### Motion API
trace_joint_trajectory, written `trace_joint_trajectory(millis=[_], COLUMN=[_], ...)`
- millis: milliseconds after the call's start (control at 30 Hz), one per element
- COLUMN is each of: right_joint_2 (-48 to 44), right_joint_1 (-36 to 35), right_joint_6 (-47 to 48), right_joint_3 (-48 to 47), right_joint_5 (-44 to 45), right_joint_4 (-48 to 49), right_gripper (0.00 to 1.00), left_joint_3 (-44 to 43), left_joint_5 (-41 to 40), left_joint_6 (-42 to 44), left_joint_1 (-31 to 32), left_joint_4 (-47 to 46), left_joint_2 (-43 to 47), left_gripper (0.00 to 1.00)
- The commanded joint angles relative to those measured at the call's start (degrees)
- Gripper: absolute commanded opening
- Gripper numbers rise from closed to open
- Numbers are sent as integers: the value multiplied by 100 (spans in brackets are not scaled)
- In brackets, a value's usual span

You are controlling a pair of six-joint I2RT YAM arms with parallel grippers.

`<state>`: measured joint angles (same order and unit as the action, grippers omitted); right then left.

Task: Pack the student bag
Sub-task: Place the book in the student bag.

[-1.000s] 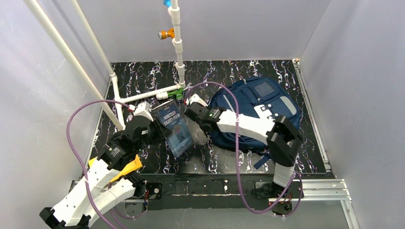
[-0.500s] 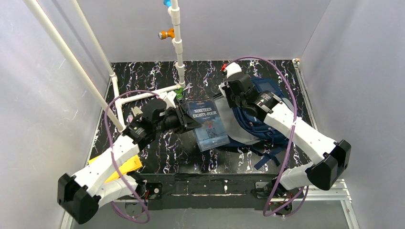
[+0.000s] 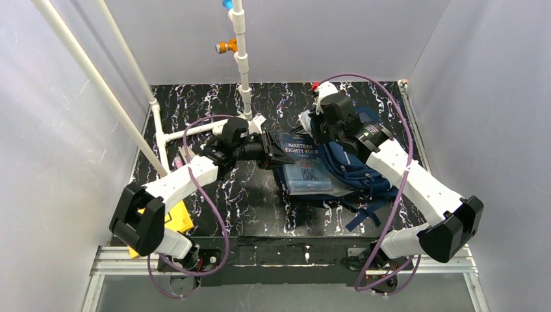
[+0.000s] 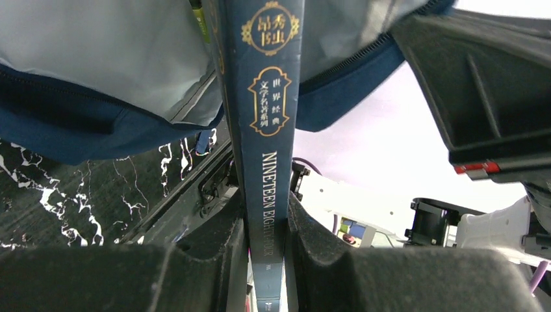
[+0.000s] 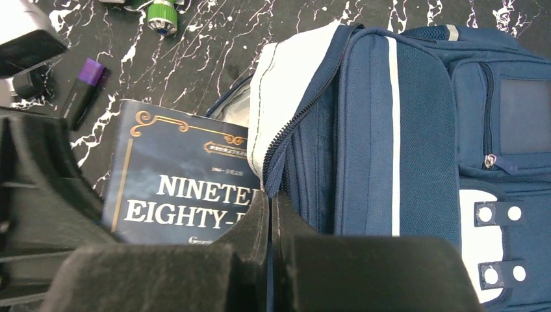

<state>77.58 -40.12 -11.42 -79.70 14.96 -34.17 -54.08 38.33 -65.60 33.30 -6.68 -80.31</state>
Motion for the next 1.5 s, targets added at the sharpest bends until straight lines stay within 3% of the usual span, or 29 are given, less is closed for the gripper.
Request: trace_joint_trajectory(millis=[0,700,1000,1133,1300,1367,1467], right_joint_2=[-351,-506,-485,-472,-499,-509,-580], right_joint_1=[51,206,216,215,222,224,228], right_joint_6=[-97,-147,-288,-308,-218,-172,-141], right_joint_3=[-398,-722,-722,-736,-814,-868,-846], right_joint_5=[-95,-189,-425,-489,-369,-337,-280], right_joint_4=[601,541,601,555,391,318,309], right_gripper=[1,1,1,1,1,1,1], left_joint_3=[-447,-1676,-2240,-2367,-3048,-3045,-2876], left_joint_5=[582,-418,-2182,-3298,-3753,-3741,-3710], left_joint_6=[-290,-535,-535,-1008,-871,-1025,-921], left_joint_1=[-16,437,1027,1261,1557,1547,1541], left_joint_4=[-974,-2364,-3019,-3063,-2980,-2931,-2770], left_joint_2=[-188,-2448,-3401,-3898,-4561,-4639,-4510], left_gripper=[0,0,0,0,0,7,30])
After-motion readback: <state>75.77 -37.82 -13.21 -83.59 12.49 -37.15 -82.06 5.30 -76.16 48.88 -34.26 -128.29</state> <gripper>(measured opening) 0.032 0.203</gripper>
